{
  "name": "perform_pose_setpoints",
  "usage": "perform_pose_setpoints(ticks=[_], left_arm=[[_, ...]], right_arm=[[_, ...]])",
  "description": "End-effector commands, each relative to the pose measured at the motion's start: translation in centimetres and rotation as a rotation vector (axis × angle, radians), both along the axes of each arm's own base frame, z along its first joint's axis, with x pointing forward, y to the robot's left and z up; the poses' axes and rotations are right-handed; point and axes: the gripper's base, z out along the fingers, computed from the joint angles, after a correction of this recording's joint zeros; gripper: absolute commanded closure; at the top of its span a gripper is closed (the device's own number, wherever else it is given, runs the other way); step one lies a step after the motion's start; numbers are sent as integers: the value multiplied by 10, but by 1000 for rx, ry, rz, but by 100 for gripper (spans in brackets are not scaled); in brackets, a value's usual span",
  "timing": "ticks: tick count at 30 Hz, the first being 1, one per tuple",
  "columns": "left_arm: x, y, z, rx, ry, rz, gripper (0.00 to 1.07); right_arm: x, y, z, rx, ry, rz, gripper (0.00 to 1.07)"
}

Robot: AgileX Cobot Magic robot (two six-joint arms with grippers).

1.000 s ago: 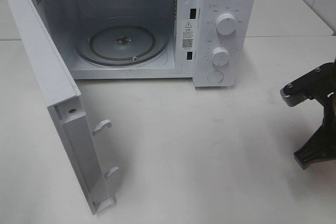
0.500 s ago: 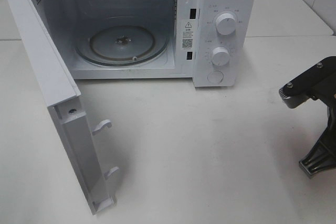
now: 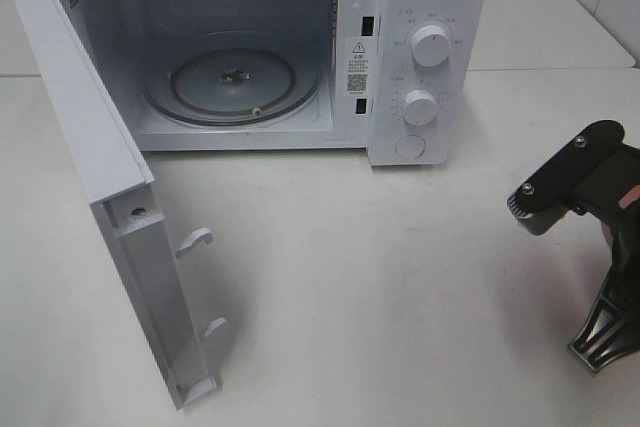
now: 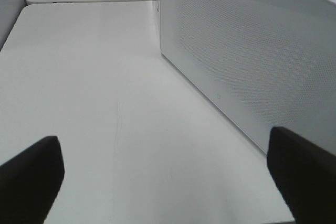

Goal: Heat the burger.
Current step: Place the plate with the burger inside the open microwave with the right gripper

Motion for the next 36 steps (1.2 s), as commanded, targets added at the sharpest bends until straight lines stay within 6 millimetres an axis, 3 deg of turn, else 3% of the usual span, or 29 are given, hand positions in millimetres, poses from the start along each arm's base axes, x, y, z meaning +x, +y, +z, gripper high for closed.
perform_pose_setpoints(ticks=[1, 36], left_arm=[[-3, 0, -1, 0, -24, -1, 3], [-3, 0, -1, 0, -24, -1, 3]], right_arm=[[-5, 2, 5, -78, -12, 71, 107], [-50, 49, 7, -110, -22, 452, 106]])
